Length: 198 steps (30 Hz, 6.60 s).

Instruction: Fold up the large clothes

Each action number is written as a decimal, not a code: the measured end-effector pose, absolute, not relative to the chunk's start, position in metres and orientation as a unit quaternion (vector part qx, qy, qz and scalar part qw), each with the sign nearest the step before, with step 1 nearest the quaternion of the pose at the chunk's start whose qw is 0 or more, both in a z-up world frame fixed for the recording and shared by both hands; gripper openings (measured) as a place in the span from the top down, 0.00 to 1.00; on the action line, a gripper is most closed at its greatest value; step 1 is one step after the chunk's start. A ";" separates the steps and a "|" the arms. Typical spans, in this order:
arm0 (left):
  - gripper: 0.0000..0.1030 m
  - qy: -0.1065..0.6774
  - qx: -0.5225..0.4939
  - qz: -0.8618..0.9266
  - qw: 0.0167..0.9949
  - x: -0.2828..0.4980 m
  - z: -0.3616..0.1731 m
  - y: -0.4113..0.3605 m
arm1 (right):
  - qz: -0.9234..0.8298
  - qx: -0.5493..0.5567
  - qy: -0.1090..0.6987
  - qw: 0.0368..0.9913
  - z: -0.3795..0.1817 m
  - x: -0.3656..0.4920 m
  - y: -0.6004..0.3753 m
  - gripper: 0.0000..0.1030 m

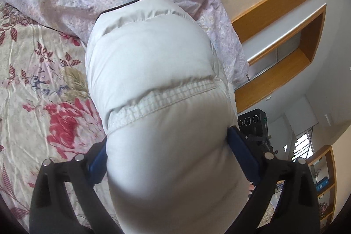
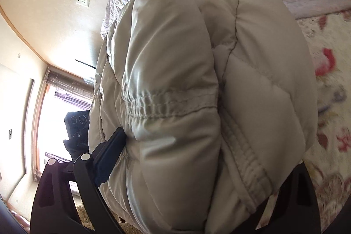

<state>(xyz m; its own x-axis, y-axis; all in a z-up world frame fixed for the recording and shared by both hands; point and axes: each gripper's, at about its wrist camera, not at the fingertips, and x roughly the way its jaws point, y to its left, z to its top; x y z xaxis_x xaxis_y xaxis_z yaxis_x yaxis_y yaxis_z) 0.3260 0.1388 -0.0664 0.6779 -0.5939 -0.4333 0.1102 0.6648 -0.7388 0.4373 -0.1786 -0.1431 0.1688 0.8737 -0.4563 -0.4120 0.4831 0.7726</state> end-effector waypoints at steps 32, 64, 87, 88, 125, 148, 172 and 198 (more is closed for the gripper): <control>0.03 0.309 -0.070 0.036 0.948 0.348 -0.012 0.105 | 0.222 -0.012 0.254 0.941 -0.037 0.319 -0.140 0.25; 0.02 0.348 0.015 0.074 0.934 0.396 -0.083 0.065 | 0.236 -0.079 0.295 0.922 -0.106 0.399 -0.099 0.51; 0.02 0.342 0.009 0.086 0.936 0.407 -0.079 0.075 | 0.181 -0.054 0.260 0.947 -0.098 0.427 -0.097 0.46; 0.02 0.340 0.009 0.087 0.936 0.408 -0.079 0.075 | 0.183 -0.050 0.261 0.946 -0.100 0.430 -0.098 0.45; 0.02 0.338 0.030 0.120 0.933 0.411 -0.086 0.071 | 0.209 -0.029 0.296 0.931 -0.123 0.405 -0.115 0.42; 0.02 0.325 0.012 0.081 0.942 0.355 -0.084 0.054 | 0.207 -0.050 0.326 0.921 -0.122 0.357 -0.123 0.40; 0.02 0.348 -0.061 0.032 0.935 0.297 -0.072 0.076 | 0.171 0.025 0.356 0.918 -0.115 0.336 -0.161 0.09; 0.02 0.358 -0.079 0.038 0.930 0.177 -0.056 0.058 | 0.185 0.071 0.329 0.923 -0.096 0.205 -0.180 0.01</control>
<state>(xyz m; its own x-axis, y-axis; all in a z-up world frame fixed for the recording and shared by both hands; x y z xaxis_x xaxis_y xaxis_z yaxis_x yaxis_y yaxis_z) 0.1773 0.0584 -0.0558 0.7409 0.0140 -0.6715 -0.1277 0.9845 -0.1203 0.2053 -0.1804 -0.0956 0.7154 0.3887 -0.5806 -0.2951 0.9213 0.2532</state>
